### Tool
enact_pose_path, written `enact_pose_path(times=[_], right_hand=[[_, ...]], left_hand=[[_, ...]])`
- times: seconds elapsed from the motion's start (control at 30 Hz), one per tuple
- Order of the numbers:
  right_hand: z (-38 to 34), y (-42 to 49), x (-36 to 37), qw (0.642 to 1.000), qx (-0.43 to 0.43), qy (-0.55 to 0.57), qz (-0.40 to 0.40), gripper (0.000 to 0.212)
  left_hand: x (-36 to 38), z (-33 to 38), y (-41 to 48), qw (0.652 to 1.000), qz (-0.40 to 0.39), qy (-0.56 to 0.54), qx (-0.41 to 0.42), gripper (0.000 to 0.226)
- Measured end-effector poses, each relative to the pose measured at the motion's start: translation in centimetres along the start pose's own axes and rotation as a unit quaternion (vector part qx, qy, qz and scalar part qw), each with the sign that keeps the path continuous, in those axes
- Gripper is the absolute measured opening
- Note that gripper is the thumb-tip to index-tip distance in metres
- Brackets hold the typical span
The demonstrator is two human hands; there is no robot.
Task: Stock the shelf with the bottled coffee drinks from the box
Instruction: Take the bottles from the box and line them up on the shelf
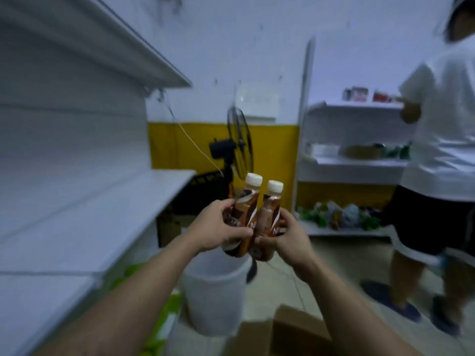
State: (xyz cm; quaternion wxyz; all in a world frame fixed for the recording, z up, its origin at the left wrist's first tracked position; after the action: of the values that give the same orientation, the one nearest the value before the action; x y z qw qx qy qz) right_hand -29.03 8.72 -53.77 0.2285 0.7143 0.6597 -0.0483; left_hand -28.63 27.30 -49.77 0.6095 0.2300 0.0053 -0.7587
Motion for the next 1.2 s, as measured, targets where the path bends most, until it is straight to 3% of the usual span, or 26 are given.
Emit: enact_pose_path(times=[0.17,0.37,0.53,0.73,0.93,1.07,1.2], right_hand=[[-8.7,3.1,5.8,0.991,-0.099,0.069,-0.062,0.072],[-14.2,2.7,17.5,0.955,-0.172,0.087,-0.227,0.076],[-16.7,-3.3,27.7,0.893,-0.231,0.066,-0.381,0.07],[-20.3,-13.5,36.6,0.811,-0.285,0.078,-0.505,0.043],[-25.4,-21.8,41.1,0.723,-0.33,0.051,-0.605,0.065],[-27.2,-26.3,42.6,0.708,-0.324,0.06,-0.625,0.069],[-28.6,-28.6,43.7,0.7,-0.318,0.057,-0.637,0.065]], left_hand=[[-9.9,5.2,-2.7,0.981,0.136,0.134,0.018,0.069],[-18.6,3.7,-12.1,0.919,0.277,0.272,-0.068,0.058],[-22.1,1.4,-23.5,0.855,0.387,0.288,-0.188,0.054],[-23.5,1.8,-37.4,0.762,0.495,0.3,-0.289,0.052],[-25.4,5.7,-47.3,0.716,0.515,0.304,-0.361,0.075],[-26.4,8.3,-50.4,0.676,0.569,0.341,-0.323,0.057],[-27.9,11.5,-52.8,0.643,0.542,0.388,-0.378,0.04]])
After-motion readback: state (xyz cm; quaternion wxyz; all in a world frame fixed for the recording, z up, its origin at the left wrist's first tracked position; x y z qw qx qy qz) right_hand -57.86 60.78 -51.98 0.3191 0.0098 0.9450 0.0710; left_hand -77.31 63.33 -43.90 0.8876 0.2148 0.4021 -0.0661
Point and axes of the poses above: each hand's wrist, its own y-axis towards the middle knuckle, its own x-axis out of the palm, z = x × y, the point moved 1 cm from there along y, towards the middle knuckle, and after that the axes turned 11 degrees about -y, right-handed, at the moved point
